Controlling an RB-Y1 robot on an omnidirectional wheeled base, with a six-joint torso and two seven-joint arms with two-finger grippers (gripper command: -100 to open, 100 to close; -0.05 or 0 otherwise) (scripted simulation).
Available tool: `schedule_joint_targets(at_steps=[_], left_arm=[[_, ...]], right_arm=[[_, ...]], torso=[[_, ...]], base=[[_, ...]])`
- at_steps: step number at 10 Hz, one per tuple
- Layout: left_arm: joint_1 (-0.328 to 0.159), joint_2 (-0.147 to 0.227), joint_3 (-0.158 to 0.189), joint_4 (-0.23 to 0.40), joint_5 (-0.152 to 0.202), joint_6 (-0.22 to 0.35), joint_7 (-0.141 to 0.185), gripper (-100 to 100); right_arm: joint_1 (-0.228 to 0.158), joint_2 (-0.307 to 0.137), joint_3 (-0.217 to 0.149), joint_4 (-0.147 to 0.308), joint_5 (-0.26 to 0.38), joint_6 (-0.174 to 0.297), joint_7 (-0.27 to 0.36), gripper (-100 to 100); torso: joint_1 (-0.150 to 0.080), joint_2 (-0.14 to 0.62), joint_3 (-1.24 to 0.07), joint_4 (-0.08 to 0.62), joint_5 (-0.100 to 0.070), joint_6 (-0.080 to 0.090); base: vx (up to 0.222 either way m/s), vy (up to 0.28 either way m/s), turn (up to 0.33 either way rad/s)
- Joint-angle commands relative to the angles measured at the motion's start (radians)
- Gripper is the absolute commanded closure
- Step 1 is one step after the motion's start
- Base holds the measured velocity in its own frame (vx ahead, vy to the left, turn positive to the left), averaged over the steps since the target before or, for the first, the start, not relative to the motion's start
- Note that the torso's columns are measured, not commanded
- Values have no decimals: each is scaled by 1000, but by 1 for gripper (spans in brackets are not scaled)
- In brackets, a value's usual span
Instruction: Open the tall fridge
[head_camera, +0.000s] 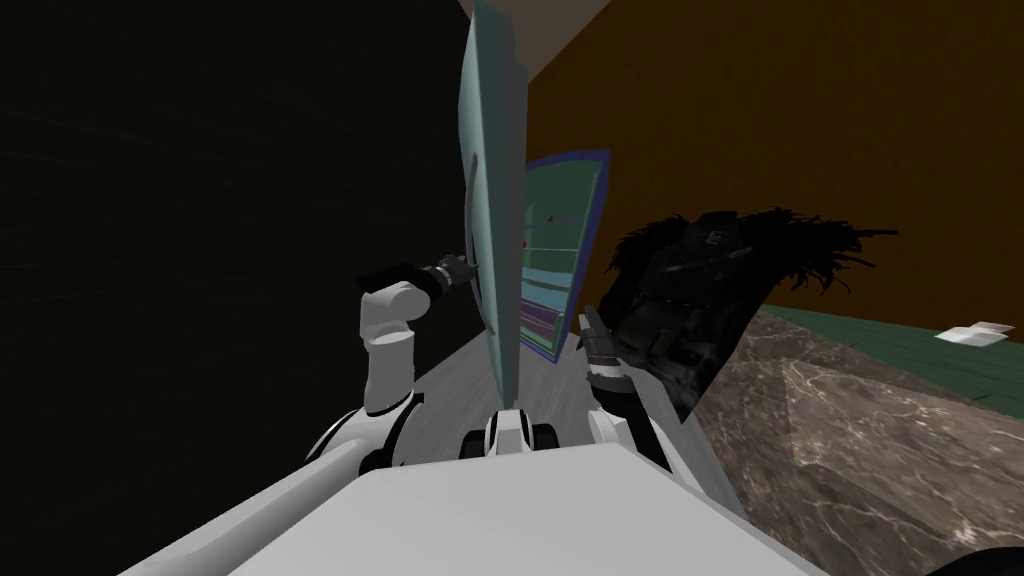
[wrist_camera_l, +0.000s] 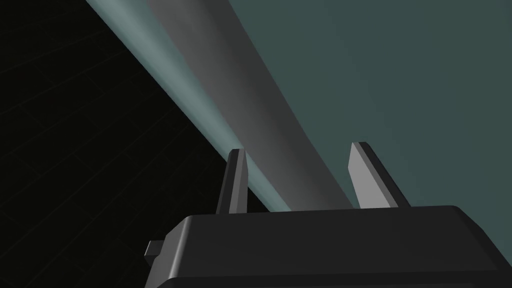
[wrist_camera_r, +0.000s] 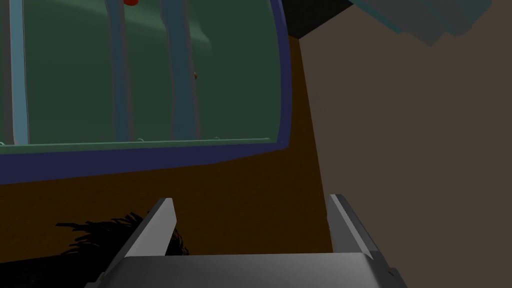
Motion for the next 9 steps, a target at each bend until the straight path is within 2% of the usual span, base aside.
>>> schedule_joint_targets(at_steps=[1,2,3,4,5,6,7,8,9], left_arm=[[-53,1,-14,75,-11,-44,0,100],[-87,-19,-66,112,-30,-87,16,100],[-111,-19,-82,145,-30,-100,16,100],[-111,-19,-82,166,-30,-100,16,100],[-150,-38,-131,209,-50,-146,32,100],[-169,-38,-151,239,-50,-156,32,100],[-169,-38,-151,257,-50,-156,32,100],[-208,-58,-205,292,-69,-196,48,100],[-228,-58,-220,331,-69,-212,48,100]], right_arm=[[0,0,0,0,0,0,0,0],[0,0,0,0,0,0,0,0],[0,0,0,0,0,0,0,0],[0,0,0,0,0,0,0,0],[0,0,0,0,0,0,0,0],[0,0,0,0,0,0,0,0],[0,0,0,0,0,0,0,0],[0,0,0,0,0,0,0,0],[0,0,0,0,0,0,0,0]], torso=[[-8,-1,0,0,-2,0],[-13,-2,-1,-2,-4,1],[-1,0,0,0,-2,1],[4,1,1,1,1,0],[-4,-1,0,-1,0,-1],[2,1,1,0,1,-2],[-1,1,2,0,1,-1],[-8,-1,1,-2,-1,-2],[-2,2,2,-2,-1,-1]], base=[[-29,33,3],[-62,219,120],[-62,286,-4],[-17,154,-32],[-48,278,107],[-25,274,30],[3,153,-20],[-51,260,105],[-87,324,24]])
